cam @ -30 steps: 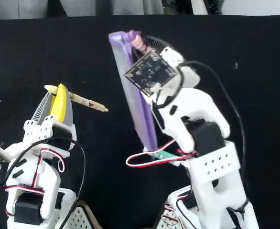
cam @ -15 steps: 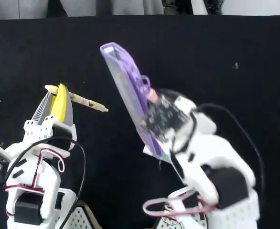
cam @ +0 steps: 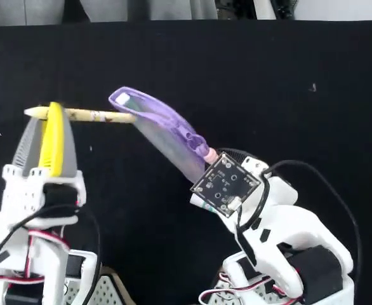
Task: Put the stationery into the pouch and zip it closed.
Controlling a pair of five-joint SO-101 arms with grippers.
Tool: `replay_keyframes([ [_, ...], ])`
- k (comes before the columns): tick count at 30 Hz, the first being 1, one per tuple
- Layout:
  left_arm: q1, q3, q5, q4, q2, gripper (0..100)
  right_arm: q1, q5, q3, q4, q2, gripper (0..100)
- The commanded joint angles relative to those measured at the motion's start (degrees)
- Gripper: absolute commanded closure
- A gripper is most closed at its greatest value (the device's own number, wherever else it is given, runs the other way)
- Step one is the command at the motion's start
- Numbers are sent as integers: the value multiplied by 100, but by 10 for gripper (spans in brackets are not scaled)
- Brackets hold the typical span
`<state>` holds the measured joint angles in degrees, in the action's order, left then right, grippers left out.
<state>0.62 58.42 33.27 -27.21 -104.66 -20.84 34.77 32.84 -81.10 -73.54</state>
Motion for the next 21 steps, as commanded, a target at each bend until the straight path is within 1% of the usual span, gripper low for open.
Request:
replay_keyframes([
  [1, -40, -347, 18, 527, 53, 971, 281, 62, -356, 9, 4, 988],
  [4, -40, -303, 18, 440, 26, 971, 519, 62, -338, 18, 4, 988],
  [8, -31, -180, 18, 404, 62, 971, 554, 62, -259, 0, -40, 988],
  [12, 4, 303, 18, 800, 62, 971, 527, 62, -22, 26, -418, 988],
  [17, 198, 901, 264, 633, 35, 970, 563, 62, 400, 352, -796, 988],
  [21, 207, 567, 264, 615, 26, 970, 563, 53, 831, 756, -787, 988],
])
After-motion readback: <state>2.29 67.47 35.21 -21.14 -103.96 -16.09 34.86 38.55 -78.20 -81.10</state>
